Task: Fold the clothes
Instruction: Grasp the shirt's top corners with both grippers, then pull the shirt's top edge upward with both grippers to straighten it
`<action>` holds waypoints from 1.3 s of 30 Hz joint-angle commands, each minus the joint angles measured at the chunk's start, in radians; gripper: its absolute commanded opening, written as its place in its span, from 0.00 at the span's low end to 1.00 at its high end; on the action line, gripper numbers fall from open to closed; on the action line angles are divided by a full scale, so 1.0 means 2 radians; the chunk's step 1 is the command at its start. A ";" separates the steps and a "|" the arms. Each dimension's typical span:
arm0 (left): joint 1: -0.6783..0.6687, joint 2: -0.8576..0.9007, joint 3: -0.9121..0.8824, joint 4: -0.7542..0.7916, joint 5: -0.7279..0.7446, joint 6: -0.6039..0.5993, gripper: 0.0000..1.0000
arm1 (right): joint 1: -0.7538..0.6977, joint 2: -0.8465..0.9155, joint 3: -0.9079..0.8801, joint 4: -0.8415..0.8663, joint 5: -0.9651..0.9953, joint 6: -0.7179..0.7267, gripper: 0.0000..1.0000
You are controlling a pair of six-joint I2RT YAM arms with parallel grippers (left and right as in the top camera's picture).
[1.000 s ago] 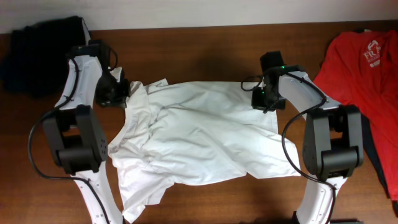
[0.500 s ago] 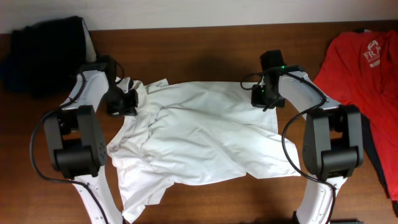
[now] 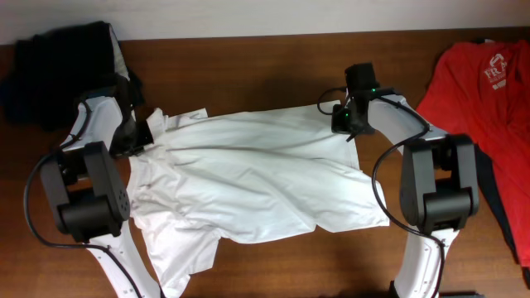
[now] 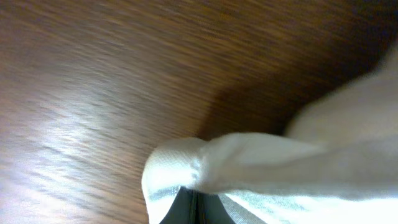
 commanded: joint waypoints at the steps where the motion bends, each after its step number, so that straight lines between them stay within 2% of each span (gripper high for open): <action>1: 0.012 0.011 -0.012 0.014 -0.085 -0.008 0.01 | -0.039 0.033 -0.001 -0.001 0.046 0.002 0.04; 8: 0.031 0.011 -0.005 0.043 -0.114 -0.010 0.02 | -0.132 0.033 0.082 -0.077 0.046 -0.025 0.04; 9: 0.030 0.011 0.004 0.043 -0.104 -0.009 0.02 | -0.141 0.033 0.111 -0.099 0.046 -0.025 0.09; 10: 0.027 0.011 0.018 0.042 -0.092 -0.006 0.04 | -0.145 0.033 0.132 -0.113 0.046 -0.025 0.22; 11: 0.021 0.011 0.033 0.038 -0.081 -0.004 0.06 | -0.147 0.033 0.163 -0.136 0.046 -0.025 0.40; 12: 0.009 0.011 0.065 0.027 -0.068 -0.004 0.09 | -0.146 0.033 0.204 -0.165 0.045 -0.024 0.52; 16: -0.031 0.009 0.148 -0.029 -0.057 -0.004 0.18 | -0.134 0.033 0.310 -0.248 -0.054 -0.025 0.53; 18: -0.055 0.009 0.187 -0.048 0.005 -0.004 0.45 | -0.119 0.033 0.321 -0.258 -0.103 -0.025 0.64; 20: -0.082 0.011 0.192 -0.023 0.093 0.020 0.55 | -0.094 0.038 0.308 -0.259 -0.106 -0.025 0.78; 23: -0.111 0.028 0.192 0.002 0.113 0.049 0.66 | -0.063 0.048 0.289 -0.259 -0.106 -0.025 0.80; 26: -0.132 0.046 0.192 0.025 0.112 0.090 0.68 | -0.036 0.051 0.266 -0.257 -0.106 -0.025 0.81; 37: -0.144 0.125 0.192 0.070 0.108 0.090 0.66 | -0.007 0.051 0.258 -0.270 -0.106 -0.025 0.81; 39: -0.144 0.132 0.192 0.075 0.108 0.090 0.57 | -0.007 0.051 0.258 -0.272 -0.106 -0.025 0.80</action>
